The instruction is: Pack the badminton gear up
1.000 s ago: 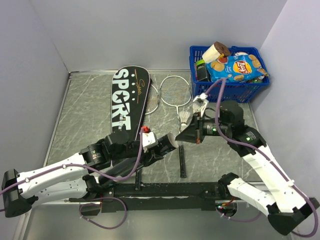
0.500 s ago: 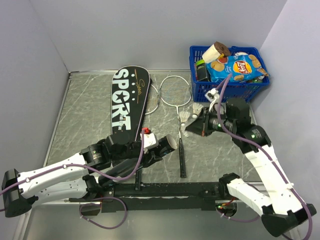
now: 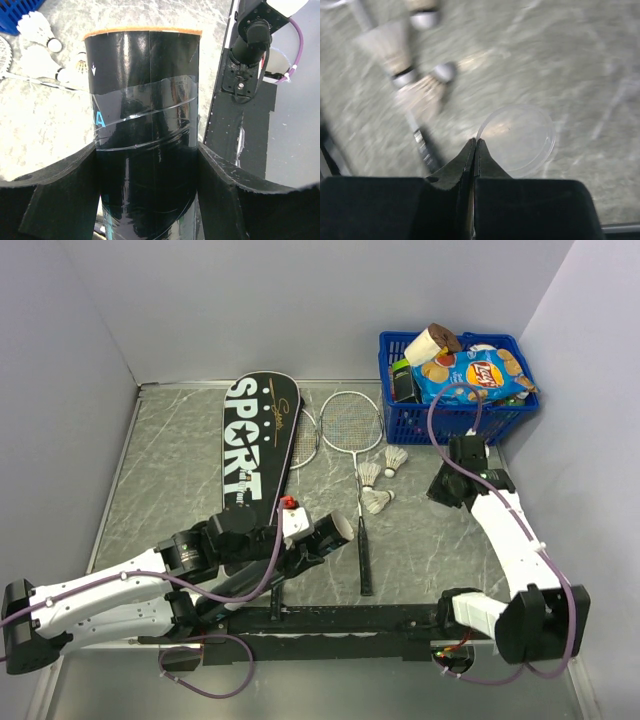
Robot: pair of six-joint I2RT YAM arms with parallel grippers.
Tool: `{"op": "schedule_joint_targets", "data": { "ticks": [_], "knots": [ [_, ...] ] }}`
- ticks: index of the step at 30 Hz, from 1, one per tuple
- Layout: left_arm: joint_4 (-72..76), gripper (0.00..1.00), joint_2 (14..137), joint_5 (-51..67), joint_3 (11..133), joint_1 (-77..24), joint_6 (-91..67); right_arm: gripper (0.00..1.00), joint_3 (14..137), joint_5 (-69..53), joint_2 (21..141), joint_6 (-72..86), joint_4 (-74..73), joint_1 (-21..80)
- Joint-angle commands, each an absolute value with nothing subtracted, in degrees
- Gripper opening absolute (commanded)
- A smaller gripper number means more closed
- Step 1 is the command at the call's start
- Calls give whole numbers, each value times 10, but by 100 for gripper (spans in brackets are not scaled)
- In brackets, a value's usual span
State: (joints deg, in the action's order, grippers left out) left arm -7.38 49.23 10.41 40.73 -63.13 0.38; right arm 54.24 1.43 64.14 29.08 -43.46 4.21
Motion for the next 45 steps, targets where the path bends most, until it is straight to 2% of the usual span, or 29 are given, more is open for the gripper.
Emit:
{"op": "schedule_joint_targets", "data": {
  "ticks": [1,6,12,13,16,19,20,24,29,34,45],
  "knots": [
    [-67,46,476,85,418,-649,-30,0,521,141,674,341,-404,38],
    [-55,46,462,71,413,-658,-45,0,494,195,740,347,-383,38],
    [-65,47,458,44,417,-672,-45,2,474,178,789,337,-346,38],
    [-66,47,457,44,417,-675,-44,15,467,170,793,335,-341,38],
    [-72,47,456,36,417,-682,-41,37,469,165,800,329,-338,39],
    [-76,47,454,30,418,-686,-40,49,475,156,794,323,-340,39],
    [-76,47,455,30,418,-687,-40,50,478,149,792,322,-344,39],
    [-79,47,458,27,420,-690,-39,52,502,148,758,306,-369,50],
    [-77,47,455,25,419,-691,-39,55,544,168,712,252,-390,164],
    [-83,48,448,21,419,-695,-37,55,609,221,744,196,-431,278],
    [-97,48,454,2,425,-700,-36,58,695,272,874,103,-454,373]
  ]
}}
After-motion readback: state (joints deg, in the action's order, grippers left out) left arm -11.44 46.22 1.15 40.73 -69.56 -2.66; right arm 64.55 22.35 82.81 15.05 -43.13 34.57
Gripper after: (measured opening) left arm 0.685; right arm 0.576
